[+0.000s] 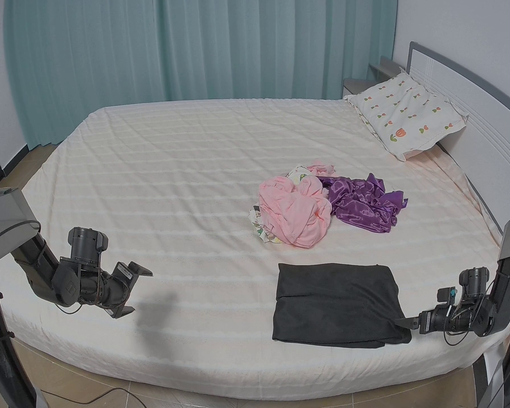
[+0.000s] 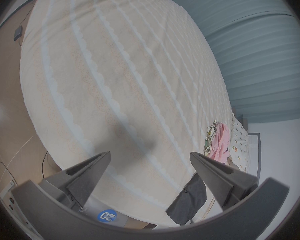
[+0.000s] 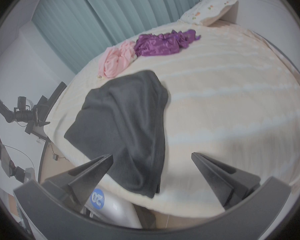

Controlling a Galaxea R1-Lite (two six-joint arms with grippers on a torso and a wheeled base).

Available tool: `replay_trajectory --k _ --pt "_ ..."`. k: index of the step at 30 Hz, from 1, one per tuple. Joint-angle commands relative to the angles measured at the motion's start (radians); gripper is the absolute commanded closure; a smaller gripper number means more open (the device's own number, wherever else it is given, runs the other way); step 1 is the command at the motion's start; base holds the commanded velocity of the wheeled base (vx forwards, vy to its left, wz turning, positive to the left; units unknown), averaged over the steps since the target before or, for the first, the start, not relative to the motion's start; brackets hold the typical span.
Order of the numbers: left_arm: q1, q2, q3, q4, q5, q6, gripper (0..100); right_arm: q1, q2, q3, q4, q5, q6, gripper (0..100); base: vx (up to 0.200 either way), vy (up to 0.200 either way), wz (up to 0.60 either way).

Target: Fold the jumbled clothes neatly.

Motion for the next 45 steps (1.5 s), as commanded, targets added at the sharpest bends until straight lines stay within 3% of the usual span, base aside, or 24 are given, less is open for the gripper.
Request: replay_trajectory --k 1,8,14,17,18,20,27,33,34,37,42,45 --pt "0.0 0.004 0.002 0.0 0.002 0.0 0 0.082 -0.059 -0.081 0.03 -0.027 0.055 0 0.0 0.0 0.0" --pt "-0.003 -0.048 0.011 -0.002 0.006 0.0 0 0.082 -0.081 -0.138 0.045 -0.056 0.09 0 0.0 0.0 0.0" --pt "-0.017 -0.247 0.017 0.001 -0.001 0.02 0 0.024 -0.205 -0.164 0.04 -0.108 0.217 0 0.0 0.0 0.0" --pt "-0.017 -0.333 0.034 0.012 -0.003 0.093 0 0.013 -0.302 -0.164 0.053 -0.11 0.28 0 0.0 0.0 0.0" --pt "-0.017 -0.419 0.08 0.004 0.0 0.174 0 0.004 -0.377 -0.159 0.054 -0.11 0.308 0 0.0 0.0 0.0" --pt "-0.017 -0.534 0.123 0.008 -0.005 0.24 0 -0.004 -0.46 -0.145 0.054 -0.11 0.32 0 0.0 0.0 0.0" --pt "-0.028 -0.848 0.221 0.017 0.005 0.297 0 -0.001 -0.688 -0.019 0.054 -0.112 0.329 0 0.0 0.0 0.0" --pt "-0.02 -1.092 0.295 0.087 0.009 0.431 0 -0.004 -0.854 0.071 0.054 -0.108 0.333 0 0.0 0.0 0.0" --pt "-0.022 -1.217 0.338 0.124 0.017 0.478 0 -0.006 -0.935 0.116 0.053 -0.102 0.333 0 0.0 0.0 0.0" --pt "-0.022 -1.286 0.362 0.135 0.022 0.486 0 -0.006 -0.997 0.157 0.054 -0.096 0.334 0 0.0 0.0 0.0" --pt "-0.02 -1.484 0.46 0.164 0.048 0.555 0 -0.01 -1.17 0.284 0.066 -0.021 0.334 0 0.0 0.0 0.0" --pt "-0.02 -1.562 0.506 0.195 0.069 0.635 0 -0.042 -1.238 0.284 0.192 -0.009 0.365 0 0.0 0.0 0.0"
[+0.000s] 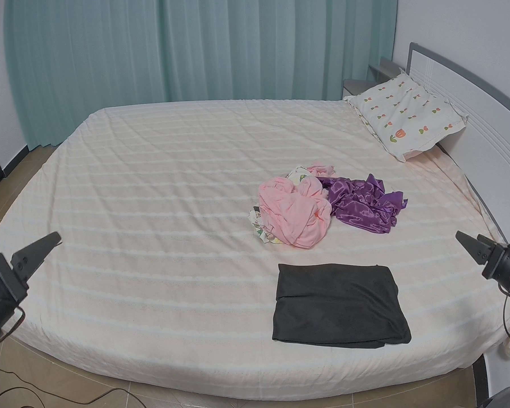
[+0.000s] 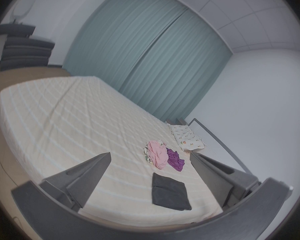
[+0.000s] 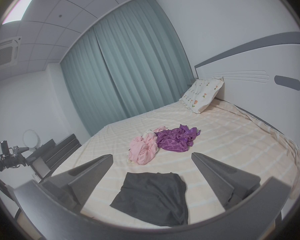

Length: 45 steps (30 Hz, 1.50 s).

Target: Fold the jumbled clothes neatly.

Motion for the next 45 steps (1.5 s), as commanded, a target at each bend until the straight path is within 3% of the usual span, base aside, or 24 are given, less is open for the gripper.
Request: replay_trajectory --k 1,4,7,8,13,19,22,26,31,34,35,36,38,44,45 --pt "0.001 -0.296 0.132 0.062 0.052 0.144 0 -0.042 -0.279 0.097 0.164 0.048 0.03 0 0.0 0.0 0.0" --pt "0.001 -0.374 0.146 0.105 0.104 0.22 0 -0.037 -0.44 0.097 0.299 0.067 0.039 0 0.0 0.0 0.0" --pt "0.001 -0.42 0.143 0.141 0.136 0.239 0 -0.036 -0.57 0.097 0.393 0.108 0.027 0 0.0 0.0 0.0" --pt "0.001 -0.446 0.143 0.163 0.167 0.24 0 -0.034 -0.676 0.094 0.492 0.126 0.016 0 0.0 0.0 0.0" --pt "0.001 -0.514 0.152 0.195 0.249 0.282 0 -0.031 -0.872 0.097 0.752 0.123 -0.047 0 0.0 0.0 0.0" --pt "0.002 -0.644 0.154 0.341 0.323 0.426 0 -0.016 -1.151 0.085 0.977 0.125 -0.109 0 0.0 0.0 0.0" --pt "0.004 -0.692 0.152 0.385 0.337 0.46 0 -0.017 -1.179 0.091 1.018 0.119 -0.157 0 0.0 0.0 0.0" --pt "0.068 -0.724 0.154 0.424 0.345 0.48 0 -0.019 -1.174 0.089 1.018 0.103 -0.174 0 0.0 0.0 0.0" --pt "0.074 -0.736 0.158 0.439 0.372 0.492 0 -0.033 -1.174 0.086 1.028 0.097 -0.195 0 0.0 0.0 0.0" --pt "0.073 -0.738 0.187 0.431 0.404 0.544 0 -0.134 -1.184 0.085 1.034 0.091 -0.228 0 0.0 0.0 0.0" --pt "0.073 -0.738 0.187 0.431 0.404 0.544 0 -0.134 -1.184 0.085 1.034 0.091 -0.228 0 0.0 0.0 0.0" --pt "0.073 -0.738 0.215 0.424 0.414 0.553 0 -0.217 -1.21 0.082 1.055 0.093 -0.24 0 0.0 0.0 0.0" --pt "0.07 -0.744 0.249 0.425 0.414 0.558 0 -0.252 -1.262 0.079 1.065 0.094 -0.267 0 0.0 0.0 0.0" --pt "0.057 -0.781 0.259 0.425 0.418 0.552 0 -0.221 -1.277 0.074 1.068 0.105 -0.327 0 0.0 0.0 0.0" --pt "0.057 -0.779 0.258 0.425 0.418 0.55 0 -0.154 -1.251 0.071 1.078 0.131 -0.326 0 0.0 0.0 0.0"
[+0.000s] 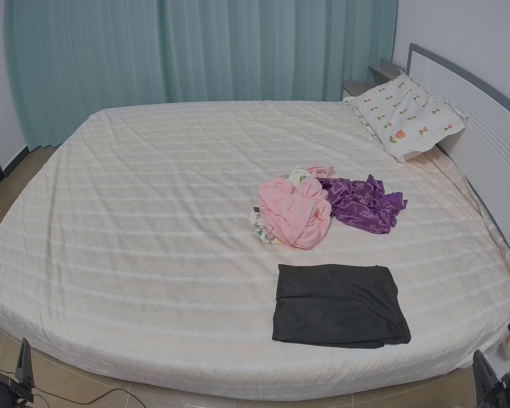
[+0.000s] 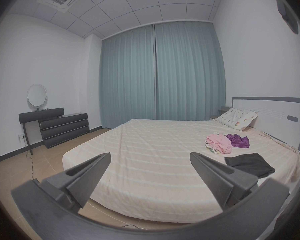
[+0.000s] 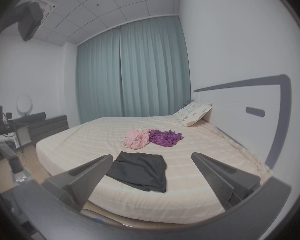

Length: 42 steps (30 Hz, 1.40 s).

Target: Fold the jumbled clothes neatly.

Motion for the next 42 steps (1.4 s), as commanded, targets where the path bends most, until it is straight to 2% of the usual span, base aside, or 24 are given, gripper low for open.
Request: replay_trajectory --k 1,4,10,12,14,16,17,18,20,22,25,26,28,32,35,37,42 --pt "-0.006 -0.019 0.02 -0.002 0.006 0.0 0 0.086 0.018 -0.01 0.022 0.038 -0.023 0 0.0 0.0 0.0" --pt "-0.006 -0.019 0.02 -0.002 0.007 -0.001 0 0.124 0.063 -0.01 0.024 0.063 -0.024 0 0.0 0.0 0.0" --pt "0.024 0.051 0.017 -0.002 -0.004 0.0 0 0.376 0.049 -0.01 0.025 0.055 0.0 0 0.0 0.0 0.0" --pt "0.027 0.047 0.019 -0.002 -0.004 -0.001 0 0.402 0.032 -0.012 0.025 0.04 0.0 0 0.0 0.0 0.0" --pt "0.029 0.045 0.02 -0.004 0.001 -0.004 0 0.394 0.011 -0.013 0.027 0.026 0.0 0 0.0 0.0 0.0" --pt "0.029 0.044 0.022 -0.004 0.003 -0.061 0 0.368 -0.038 -0.01 0.015 -0.001 0.025 0 0.0 0.0 0.0" --pt "0.029 0.044 0.022 -0.004 0.003 -0.061 0 0.368 -0.038 -0.01 0.015 -0.001 0.025 0 0.0 0.0 0.0" --pt "0.026 0.041 0.022 -0.004 -0.001 -0.073 0 0.368 -0.035 -0.009 0.015 -0.035 0.04 0 0.0 0.0 0.0" --pt "-0.006 -0.011 0.022 -0.004 -0.01 -0.052 0 0.368 -0.035 -0.009 0.013 -0.17 0.053 0 0.0 0.0 0.0" --pt "-0.009 -0.028 0.022 -0.005 -0.024 -0.023 0 0.368 -0.035 -0.009 0.015 -0.245 0.051 0 0.0 0.0 0.0" --pt "-0.009 -0.028 0.022 -0.005 -0.073 -0.036 0 0.368 -0.035 -0.006 0.007 -0.327 0.028 0 0.0 0.0 0.0" --pt "-0.009 -0.028 0.023 -0.005 -0.077 -0.036 0 0.368 -0.035 -0.006 0.007 -0.334 0.025 0 0.0 0.0 0.0" --pt "-0.009 -0.028 0.033 -0.022 -0.097 -0.01 0 0.368 -0.035 -0.01 0.021 -0.405 0.014 0 0.0 0.0 0.0" --pt "-0.009 -0.028 0.048 -0.062 -0.189 0.017 0 0.368 -0.034 -0.009 0.019 -0.446 0.005 0 0.0 0.0 0.0" --pt "-0.009 -0.028 0.048 -0.05 -0.212 0.025 0 0.368 -0.032 0.005 0.032 -0.494 -0.023 0 0.0 0.0 0.0" --pt "-0.009 -0.028 0.046 -0.01 -0.229 0.036 0 0.367 -0.024 0.005 0.035 -0.491 -0.015 0 0.0 0.0 0.0" --pt "-0.011 -0.028 0.046 -0.011 -0.235 0.028 0 0.368 -0.035 0.01 0.022 -0.489 -0.03 0 0.0 0.0 0.0"
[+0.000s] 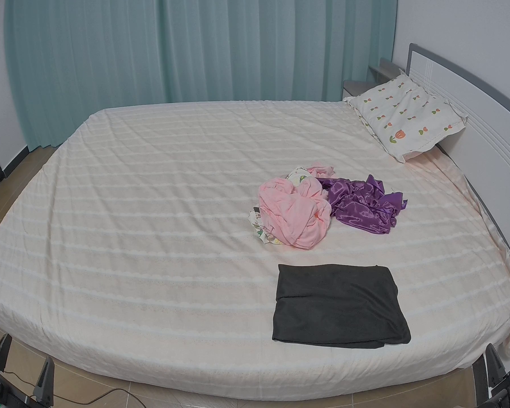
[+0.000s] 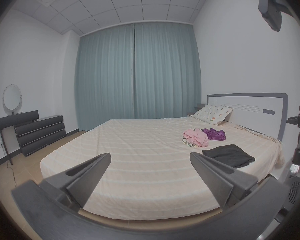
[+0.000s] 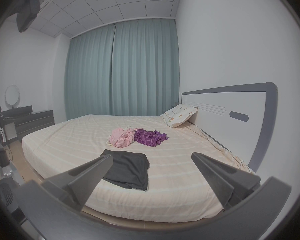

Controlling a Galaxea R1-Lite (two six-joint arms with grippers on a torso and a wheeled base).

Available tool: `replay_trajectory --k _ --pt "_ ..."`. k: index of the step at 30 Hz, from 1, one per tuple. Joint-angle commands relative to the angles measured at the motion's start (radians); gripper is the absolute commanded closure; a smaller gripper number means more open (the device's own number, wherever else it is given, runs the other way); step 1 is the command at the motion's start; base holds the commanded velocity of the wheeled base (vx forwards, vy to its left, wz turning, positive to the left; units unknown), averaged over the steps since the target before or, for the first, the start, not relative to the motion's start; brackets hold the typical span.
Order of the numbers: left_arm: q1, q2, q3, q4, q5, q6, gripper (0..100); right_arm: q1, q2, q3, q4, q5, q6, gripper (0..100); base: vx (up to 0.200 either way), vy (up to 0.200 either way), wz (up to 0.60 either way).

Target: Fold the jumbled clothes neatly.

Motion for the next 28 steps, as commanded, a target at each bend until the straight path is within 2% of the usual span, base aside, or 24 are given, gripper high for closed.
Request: replay_trajectory --k 1,28 --pt "-0.001 -0.014 0.015 -0.002 -0.002 -0.013 0 0.001 -0.01 0.013 -0.019 -0.001 0.009 0 0.0 0.0 0.0" --pt "-0.001 -0.014 0.015 -0.002 -0.001 -0.02 0 0.002 -0.011 0.018 -0.022 0.007 0.041 0 0.0 0.0 0.0"
